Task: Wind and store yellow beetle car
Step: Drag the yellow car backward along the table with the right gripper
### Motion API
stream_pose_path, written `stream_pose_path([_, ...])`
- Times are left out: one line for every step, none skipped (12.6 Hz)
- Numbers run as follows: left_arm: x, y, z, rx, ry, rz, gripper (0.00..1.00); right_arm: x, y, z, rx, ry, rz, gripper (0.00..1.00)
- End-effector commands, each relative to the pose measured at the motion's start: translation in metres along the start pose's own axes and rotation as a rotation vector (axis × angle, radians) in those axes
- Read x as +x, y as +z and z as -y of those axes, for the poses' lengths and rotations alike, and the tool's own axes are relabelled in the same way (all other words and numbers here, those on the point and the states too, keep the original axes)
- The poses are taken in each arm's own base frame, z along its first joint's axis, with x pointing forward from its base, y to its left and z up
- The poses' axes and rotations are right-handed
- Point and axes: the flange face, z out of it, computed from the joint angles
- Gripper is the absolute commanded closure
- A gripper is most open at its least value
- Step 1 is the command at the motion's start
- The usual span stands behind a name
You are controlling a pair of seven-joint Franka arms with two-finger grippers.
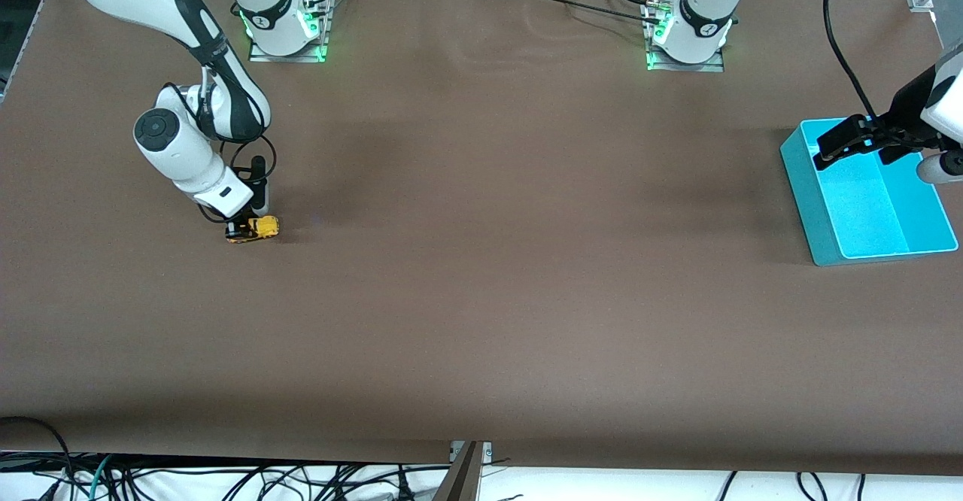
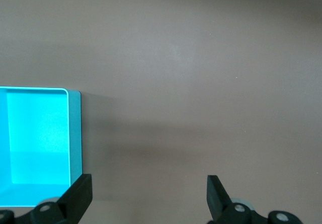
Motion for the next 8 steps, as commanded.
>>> stream_pose_path([0.003, -0.005, -0.002, -0.02, 0.013, -0.004, 0.0, -0.002, 0.002, 0.0, -0.008, 0.043, -0.015, 0.82])
stream_pose_path([0.003, -0.005, -0.002, -0.02, 0.013, -0.004, 0.0, -0.004, 0.003, 0.001, -0.006, 0.071, -0.024, 0.82])
stream_pose_path([0.003, -0.005, -0.002, -0.02, 0.013, -0.004, 0.0, -0.005, 0.007, 0.003, 0.0, 0.103, -0.034, 0.82])
stream_pose_path([0.003, -0.005, -0.002, -0.02, 0.013, -0.004, 0.0, -0.006, 0.007, 0.003, 0.0, 0.124, -0.04, 0.82])
stream_pose_path([0.003, -0.005, -0.002, -0.02, 0.013, -0.004, 0.0, -0.007, 0.008, 0.003, 0.001, 0.129, -0.04, 0.82])
stream_pose_path([0.003, -0.005, -0.002, -0.02, 0.013, -0.004, 0.0, -0.009, 0.011, 0.004, 0.006, 0.13, -0.04, 0.82])
stream_pose_path([0.003, -0.005, -0.002, -0.02, 0.013, -0.004, 0.0, -0.014, 0.017, 0.004, 0.012, 0.134, -0.038, 0.82])
stream_pose_path([0.003, -0.005, -0.002, -0.02, 0.013, -0.004, 0.0, -0.028, 0.023, 0.008, 0.022, 0.152, -0.033, 0.81])
